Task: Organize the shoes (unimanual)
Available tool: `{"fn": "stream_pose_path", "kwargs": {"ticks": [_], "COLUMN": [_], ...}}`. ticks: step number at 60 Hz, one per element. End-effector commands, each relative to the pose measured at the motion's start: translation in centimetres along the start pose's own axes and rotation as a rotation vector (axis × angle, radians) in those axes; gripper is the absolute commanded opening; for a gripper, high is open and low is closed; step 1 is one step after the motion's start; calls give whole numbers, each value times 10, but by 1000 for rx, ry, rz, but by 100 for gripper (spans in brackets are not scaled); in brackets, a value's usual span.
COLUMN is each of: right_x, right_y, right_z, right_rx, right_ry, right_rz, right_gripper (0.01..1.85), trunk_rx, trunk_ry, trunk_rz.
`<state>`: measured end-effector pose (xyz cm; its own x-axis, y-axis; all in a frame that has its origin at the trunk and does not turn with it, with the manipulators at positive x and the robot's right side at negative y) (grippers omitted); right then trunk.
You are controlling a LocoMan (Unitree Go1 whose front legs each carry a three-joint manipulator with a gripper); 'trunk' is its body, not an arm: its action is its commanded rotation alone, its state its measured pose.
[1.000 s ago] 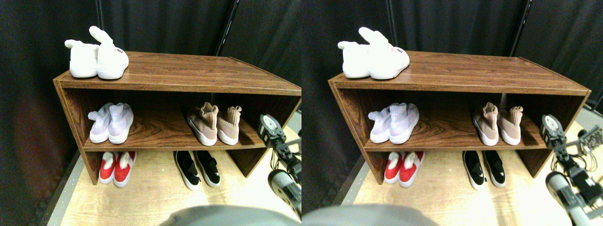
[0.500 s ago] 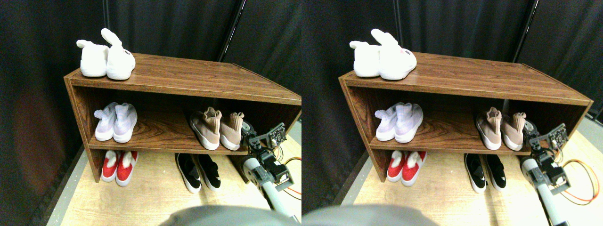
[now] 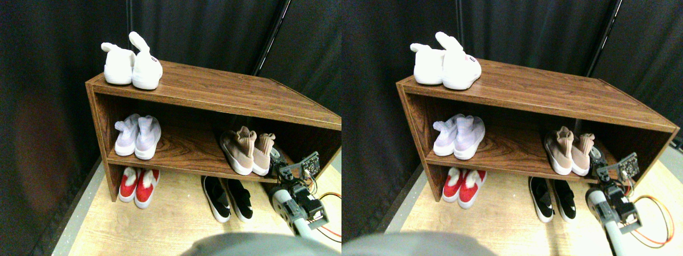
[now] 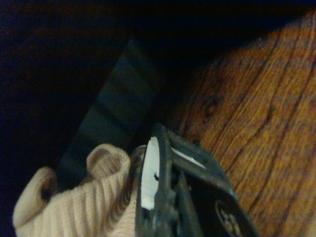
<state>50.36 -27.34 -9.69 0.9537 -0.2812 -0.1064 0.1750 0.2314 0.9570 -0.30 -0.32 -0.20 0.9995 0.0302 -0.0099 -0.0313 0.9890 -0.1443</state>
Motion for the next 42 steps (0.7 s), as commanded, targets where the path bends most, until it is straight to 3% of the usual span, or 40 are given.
{"fn": "stream_pose_path", "kwargs": {"ticks": [1,8,21,30,42], "right_x": [-2,-1,5,-1,-17], "right_y": [1,1,0,7,23], "right_z": [-3,-4,8,20,31], "right_rx": [-18,-18,-52,-80,-69], "right_ry": [36,33,-35,-63,-7], "right_rz": [13,14,11,54,161], "right_gripper": [6,6,6,6,6], "trunk_rx": [-16,-16,0,19,32], "trunk_ry": [18,18,17,15,11], "trunk_rz": [22,22,5,-20,-42]}}
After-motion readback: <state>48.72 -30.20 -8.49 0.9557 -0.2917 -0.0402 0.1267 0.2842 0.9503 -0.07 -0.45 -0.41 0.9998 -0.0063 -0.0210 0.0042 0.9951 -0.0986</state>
